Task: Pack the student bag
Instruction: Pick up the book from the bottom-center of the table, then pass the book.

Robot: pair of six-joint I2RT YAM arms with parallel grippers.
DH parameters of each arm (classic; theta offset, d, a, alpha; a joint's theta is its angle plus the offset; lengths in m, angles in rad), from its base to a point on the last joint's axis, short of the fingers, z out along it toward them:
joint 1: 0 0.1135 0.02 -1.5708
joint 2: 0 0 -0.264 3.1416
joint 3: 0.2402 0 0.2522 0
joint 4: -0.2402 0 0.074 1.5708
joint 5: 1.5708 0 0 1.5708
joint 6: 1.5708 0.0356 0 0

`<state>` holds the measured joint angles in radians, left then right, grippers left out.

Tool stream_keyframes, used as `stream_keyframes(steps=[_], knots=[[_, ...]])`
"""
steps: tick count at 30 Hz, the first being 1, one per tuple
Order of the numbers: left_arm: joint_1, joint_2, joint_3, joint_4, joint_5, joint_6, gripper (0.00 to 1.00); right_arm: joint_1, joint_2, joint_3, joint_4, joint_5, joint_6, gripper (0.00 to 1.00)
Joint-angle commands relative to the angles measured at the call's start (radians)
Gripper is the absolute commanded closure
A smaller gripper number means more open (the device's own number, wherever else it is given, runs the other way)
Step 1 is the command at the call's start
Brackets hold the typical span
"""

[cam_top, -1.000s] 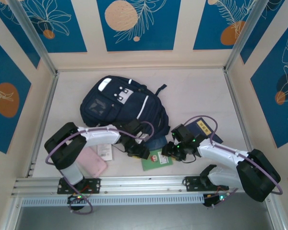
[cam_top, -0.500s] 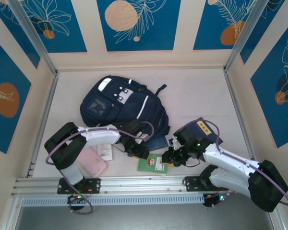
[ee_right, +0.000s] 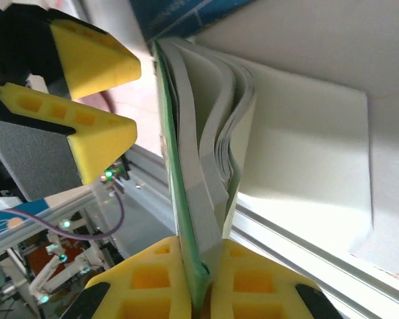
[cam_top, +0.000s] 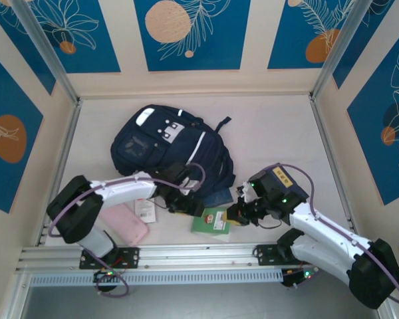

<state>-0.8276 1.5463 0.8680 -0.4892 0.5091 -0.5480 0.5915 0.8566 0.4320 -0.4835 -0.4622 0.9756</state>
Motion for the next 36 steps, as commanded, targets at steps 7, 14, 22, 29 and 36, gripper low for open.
stream_keyframes(steps=[7, 14, 22, 29, 36], knots=[[0.179, -0.196, -0.083, 0.048, 0.193, -0.096, 0.13, -0.149, -0.124, 0.007, 0.190, -0.279, 0.052, 1.00], [0.183, -0.257, -0.126, 0.281, 0.351, -0.245, 0.13, -0.198, -0.114, 0.002, 0.345, -0.325, 0.138, 1.00], [0.183, -0.289, -0.144, 0.453, 0.420, -0.356, 0.42, -0.203, -0.051, 0.002, 0.485, -0.306, 0.203, 1.00], [0.183, -0.328, -0.112, 0.494, 0.413, -0.365, 0.76, -0.200, -0.032, -0.012, 0.472, -0.267, 0.187, 0.90], [0.183, -0.379, -0.075, 0.519, 0.399, -0.388, 0.98, -0.145, -0.057, -0.032, 0.413, -0.104, 0.158, 0.05]])
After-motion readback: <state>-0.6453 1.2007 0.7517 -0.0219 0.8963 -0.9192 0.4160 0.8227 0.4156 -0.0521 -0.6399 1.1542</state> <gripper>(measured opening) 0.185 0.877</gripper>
